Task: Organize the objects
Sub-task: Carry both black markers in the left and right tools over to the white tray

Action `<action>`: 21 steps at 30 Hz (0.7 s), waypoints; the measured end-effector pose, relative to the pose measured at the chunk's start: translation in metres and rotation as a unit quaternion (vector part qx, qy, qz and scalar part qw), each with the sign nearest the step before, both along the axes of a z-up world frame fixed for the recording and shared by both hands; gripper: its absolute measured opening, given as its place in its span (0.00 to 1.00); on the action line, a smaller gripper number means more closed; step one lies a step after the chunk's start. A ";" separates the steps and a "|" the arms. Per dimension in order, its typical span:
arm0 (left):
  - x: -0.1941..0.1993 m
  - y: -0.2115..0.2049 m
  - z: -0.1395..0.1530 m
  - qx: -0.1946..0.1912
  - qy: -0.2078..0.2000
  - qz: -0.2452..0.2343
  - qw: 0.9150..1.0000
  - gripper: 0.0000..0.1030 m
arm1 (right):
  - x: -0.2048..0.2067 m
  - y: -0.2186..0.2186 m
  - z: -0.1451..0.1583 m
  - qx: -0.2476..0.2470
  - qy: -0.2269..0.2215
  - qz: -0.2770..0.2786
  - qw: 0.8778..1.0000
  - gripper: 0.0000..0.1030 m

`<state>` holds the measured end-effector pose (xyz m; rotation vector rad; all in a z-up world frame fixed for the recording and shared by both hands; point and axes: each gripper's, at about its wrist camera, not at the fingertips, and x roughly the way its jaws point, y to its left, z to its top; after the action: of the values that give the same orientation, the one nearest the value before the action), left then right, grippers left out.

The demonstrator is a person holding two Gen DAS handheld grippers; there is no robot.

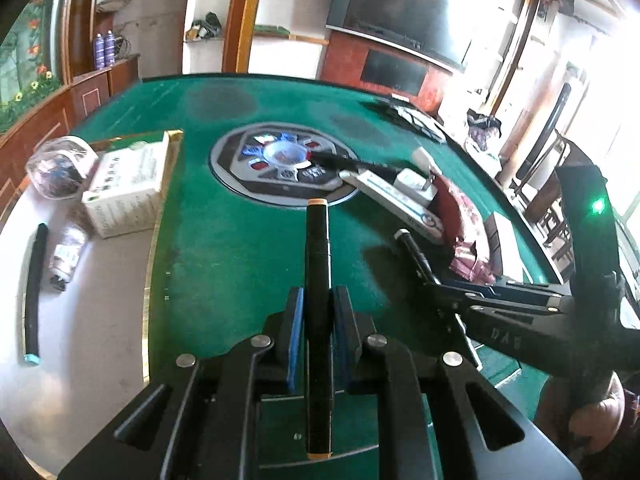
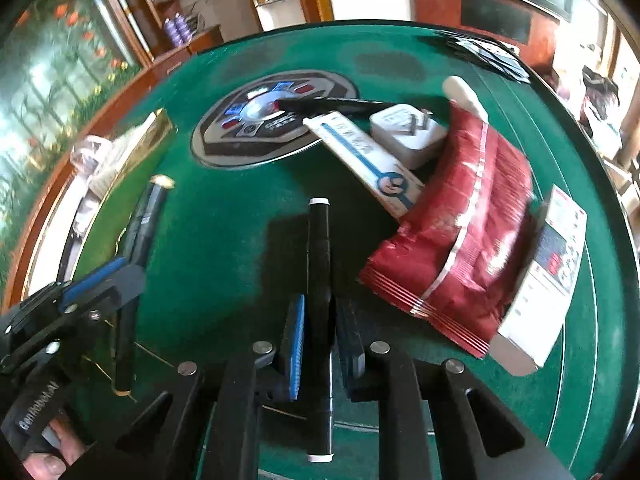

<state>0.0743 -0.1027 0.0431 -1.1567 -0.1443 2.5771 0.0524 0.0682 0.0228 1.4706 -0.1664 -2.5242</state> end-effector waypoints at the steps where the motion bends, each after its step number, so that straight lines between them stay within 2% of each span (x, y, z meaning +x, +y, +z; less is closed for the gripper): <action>1: 0.003 -0.004 0.002 0.008 0.003 0.001 1.000 0.14 | 0.004 0.004 0.002 -0.018 0.006 -0.001 1.000 0.16; 8: 0.019 -0.023 0.017 0.028 0.019 0.012 0.999 0.14 | 0.021 0.004 0.027 -0.044 0.044 -0.004 0.998 0.16; 13: 0.030 -0.042 0.031 0.030 0.046 0.031 0.998 0.14 | 0.033 -0.009 0.050 -0.041 0.085 0.005 0.996 0.16; 21: 0.038 -0.093 0.053 0.038 0.071 0.077 0.994 0.14 | 0.036 -0.042 0.083 -0.063 0.115 0.050 0.990 0.16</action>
<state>0.1124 -0.1960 0.0960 -0.9654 -0.3064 2.7517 0.0889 0.0262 0.1060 1.1044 -0.2032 -2.5263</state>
